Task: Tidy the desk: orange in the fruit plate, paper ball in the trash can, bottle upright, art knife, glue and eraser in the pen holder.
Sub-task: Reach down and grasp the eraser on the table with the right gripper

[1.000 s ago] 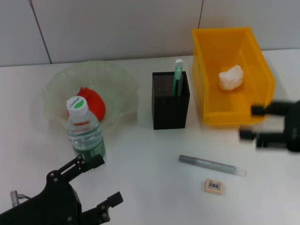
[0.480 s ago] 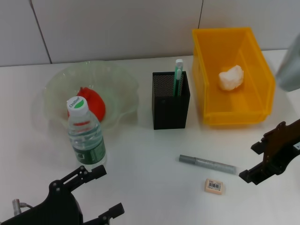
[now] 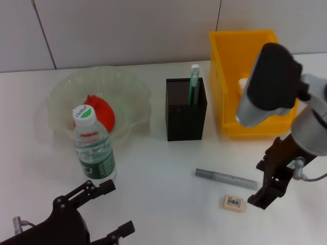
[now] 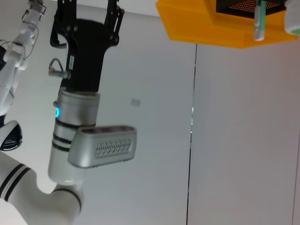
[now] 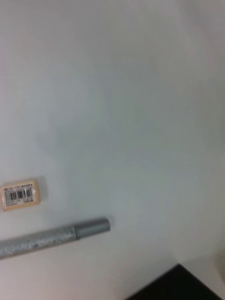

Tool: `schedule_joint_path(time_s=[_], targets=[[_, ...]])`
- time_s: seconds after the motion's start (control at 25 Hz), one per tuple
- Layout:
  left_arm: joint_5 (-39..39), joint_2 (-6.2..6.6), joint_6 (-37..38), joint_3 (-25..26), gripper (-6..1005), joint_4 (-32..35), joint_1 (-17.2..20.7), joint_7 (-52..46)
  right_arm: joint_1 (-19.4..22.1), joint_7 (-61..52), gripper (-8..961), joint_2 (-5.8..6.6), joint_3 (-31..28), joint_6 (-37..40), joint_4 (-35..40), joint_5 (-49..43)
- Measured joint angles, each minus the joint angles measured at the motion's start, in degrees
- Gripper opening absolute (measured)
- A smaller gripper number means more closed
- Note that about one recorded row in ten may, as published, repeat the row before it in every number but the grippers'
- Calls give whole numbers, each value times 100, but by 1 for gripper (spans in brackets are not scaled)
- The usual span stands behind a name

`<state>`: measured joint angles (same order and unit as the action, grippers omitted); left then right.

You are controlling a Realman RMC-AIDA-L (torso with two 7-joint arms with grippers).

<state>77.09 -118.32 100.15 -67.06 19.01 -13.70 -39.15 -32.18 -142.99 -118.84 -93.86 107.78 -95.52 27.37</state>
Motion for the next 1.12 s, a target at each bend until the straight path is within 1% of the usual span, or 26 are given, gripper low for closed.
schedule_joint_path(time_s=[0.08, 0.12, 0.16, 0.2, 0.24, 0.28, 0.32, 0.48, 0.76, 1.12], targets=[[-1, 2, 0, 0, 813, 3, -1, 1, -97, -28, 793, -15, 232, -166, 293, -40], [-1, 2, 0, 0, 813, 3, -1, 1, -97, -28, 792, -15, 232, -166, 293, -40], [-1, 2, -2, 0, 813, 5, -1, 2, -127, -94, 792, -19, 518, -306, 395, -122], [-1, 3, -3, 0, 813, 5, -3, 2, -127, -94, 791, -19, 518, -306, 395, -122], [-1, 3, -4, 0, 813, 7, -5, 2, -138, -137, 789, -20, 674, -372, 430, -185], [-1, 3, -3, 0, 813, 9, -9, 3, -156, -212, 788, -21, 952, -490, 502, -292], [-1, 3, -3, 0, 813, 9, -9, 3, -156, -212, 787, -21, 952, -490, 502, -292], [-1, 3, 4, 0, 813, 16, -10, 4, -191, -324, 781, -25, 1309, -769, 689, -340], [-1, 2, 9, 0, 813, 6, -3, 4, -246, -338, 772, -43, 1430, -1083, 1048, -348], [-1, 2, 14, 0, 814, -3, -1, 4, -306, -342, 760, -63, 1501, -1225, 1219, -298]])
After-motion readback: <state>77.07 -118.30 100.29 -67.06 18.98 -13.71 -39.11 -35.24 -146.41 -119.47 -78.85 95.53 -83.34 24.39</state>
